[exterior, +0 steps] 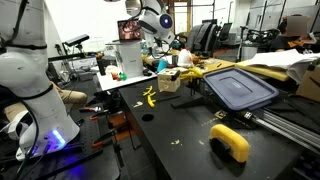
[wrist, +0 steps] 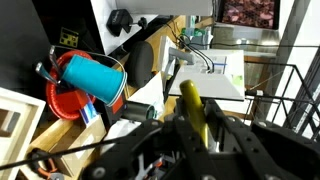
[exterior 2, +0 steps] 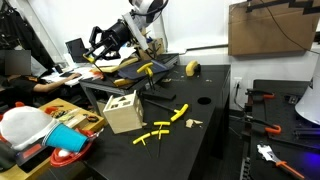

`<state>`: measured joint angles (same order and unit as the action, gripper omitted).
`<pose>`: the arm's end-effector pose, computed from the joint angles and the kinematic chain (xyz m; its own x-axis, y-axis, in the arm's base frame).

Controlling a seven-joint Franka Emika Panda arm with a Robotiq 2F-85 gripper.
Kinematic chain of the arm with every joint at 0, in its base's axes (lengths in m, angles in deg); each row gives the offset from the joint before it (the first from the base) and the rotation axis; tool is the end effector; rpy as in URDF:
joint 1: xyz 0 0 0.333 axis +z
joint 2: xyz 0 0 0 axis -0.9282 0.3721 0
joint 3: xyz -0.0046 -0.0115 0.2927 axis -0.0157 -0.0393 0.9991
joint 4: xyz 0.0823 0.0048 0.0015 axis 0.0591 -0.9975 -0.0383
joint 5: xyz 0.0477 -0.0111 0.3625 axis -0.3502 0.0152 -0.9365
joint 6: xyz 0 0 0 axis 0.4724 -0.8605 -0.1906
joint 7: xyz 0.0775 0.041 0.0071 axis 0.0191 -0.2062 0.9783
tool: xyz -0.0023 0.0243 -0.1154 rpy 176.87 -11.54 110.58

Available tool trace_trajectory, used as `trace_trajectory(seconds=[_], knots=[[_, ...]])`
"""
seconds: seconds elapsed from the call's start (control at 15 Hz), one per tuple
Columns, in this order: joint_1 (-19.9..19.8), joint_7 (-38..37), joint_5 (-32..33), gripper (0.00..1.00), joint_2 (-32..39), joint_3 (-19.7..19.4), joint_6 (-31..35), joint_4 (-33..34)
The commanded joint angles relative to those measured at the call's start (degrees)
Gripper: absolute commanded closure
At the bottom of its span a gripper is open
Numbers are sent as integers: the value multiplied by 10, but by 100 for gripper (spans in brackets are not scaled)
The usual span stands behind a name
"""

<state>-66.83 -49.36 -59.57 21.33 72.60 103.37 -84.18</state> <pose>0.6132 0.1377 0.3714 0.9464 -0.3167 0.0632 -0.0504 -0.3381 -0.9398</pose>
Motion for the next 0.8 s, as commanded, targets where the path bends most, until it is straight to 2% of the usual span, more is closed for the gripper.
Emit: trace_trajectory(seconds=[0.0,0.73], knots=[[5,2,-52,94,6,-11,-15,-7],[8,12,-149,94,30,-34,-7,-15]])
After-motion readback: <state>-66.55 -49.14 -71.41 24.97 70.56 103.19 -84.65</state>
